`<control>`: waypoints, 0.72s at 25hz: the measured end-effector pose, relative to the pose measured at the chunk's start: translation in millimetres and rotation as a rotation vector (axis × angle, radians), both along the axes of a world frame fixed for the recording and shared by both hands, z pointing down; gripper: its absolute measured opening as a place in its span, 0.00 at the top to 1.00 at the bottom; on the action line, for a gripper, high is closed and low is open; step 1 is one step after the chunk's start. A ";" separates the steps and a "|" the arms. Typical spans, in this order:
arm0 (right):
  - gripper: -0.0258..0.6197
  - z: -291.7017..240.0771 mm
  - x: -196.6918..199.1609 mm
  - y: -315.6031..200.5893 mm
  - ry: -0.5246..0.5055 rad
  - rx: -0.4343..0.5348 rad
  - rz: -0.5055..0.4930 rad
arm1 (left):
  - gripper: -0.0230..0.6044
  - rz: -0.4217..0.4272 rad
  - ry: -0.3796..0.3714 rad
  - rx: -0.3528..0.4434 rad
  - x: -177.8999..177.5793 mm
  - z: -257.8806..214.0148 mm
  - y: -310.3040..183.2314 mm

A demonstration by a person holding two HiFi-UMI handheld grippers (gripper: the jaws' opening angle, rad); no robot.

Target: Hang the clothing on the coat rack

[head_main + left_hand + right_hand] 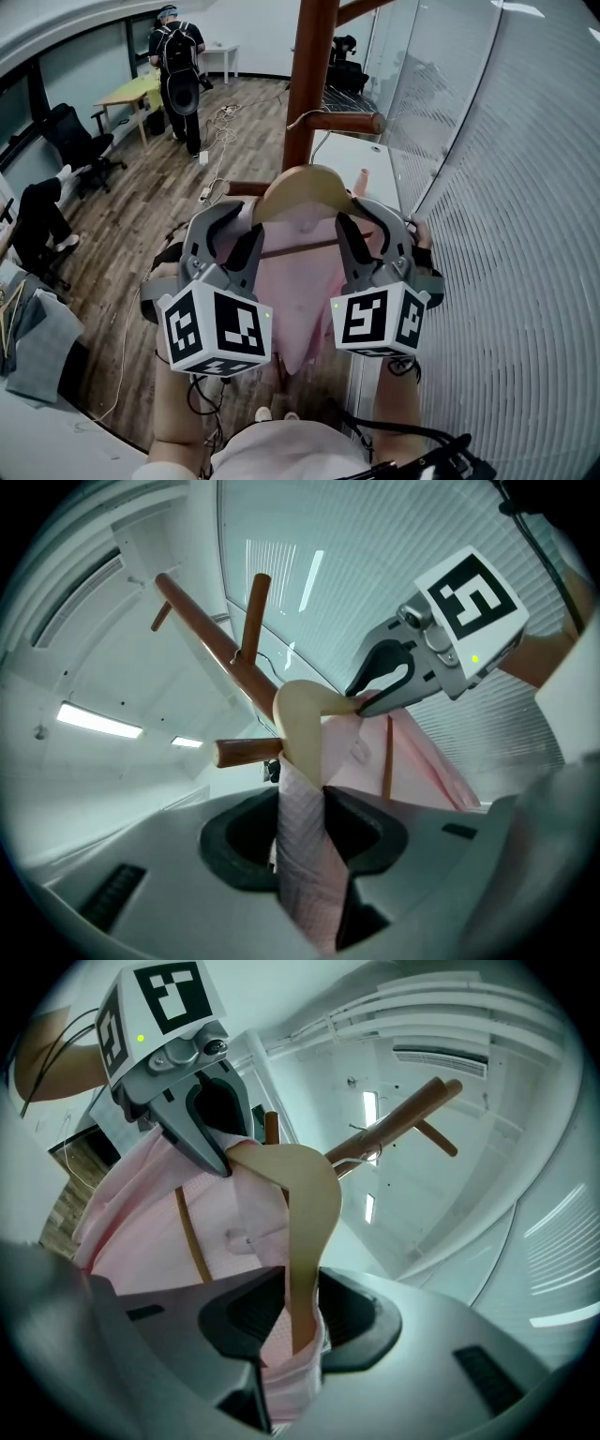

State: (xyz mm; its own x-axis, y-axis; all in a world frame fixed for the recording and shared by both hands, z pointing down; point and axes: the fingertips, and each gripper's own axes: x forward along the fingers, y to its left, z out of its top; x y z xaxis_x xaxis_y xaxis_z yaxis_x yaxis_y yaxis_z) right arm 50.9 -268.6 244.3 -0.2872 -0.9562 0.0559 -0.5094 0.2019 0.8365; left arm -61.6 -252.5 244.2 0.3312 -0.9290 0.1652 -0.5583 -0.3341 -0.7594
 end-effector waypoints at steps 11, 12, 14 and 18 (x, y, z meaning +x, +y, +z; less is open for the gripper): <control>0.77 -8.6 2.9 5.7 -0.026 0.028 0.013 | 0.66 0.012 0.023 0.019 -4.5 -7.3 7.5; 0.77 -9.8 2.7 6.5 -0.027 0.031 0.013 | 0.66 0.016 0.024 0.023 -4.2 -8.9 8.8; 0.77 -11.8 2.1 7.7 -0.029 0.038 0.013 | 0.66 0.026 0.025 0.034 -2.7 -12.5 12.1; 0.77 -14.3 2.8 10.6 -0.035 0.049 0.014 | 0.65 0.044 0.042 0.052 1.0 -18.0 18.7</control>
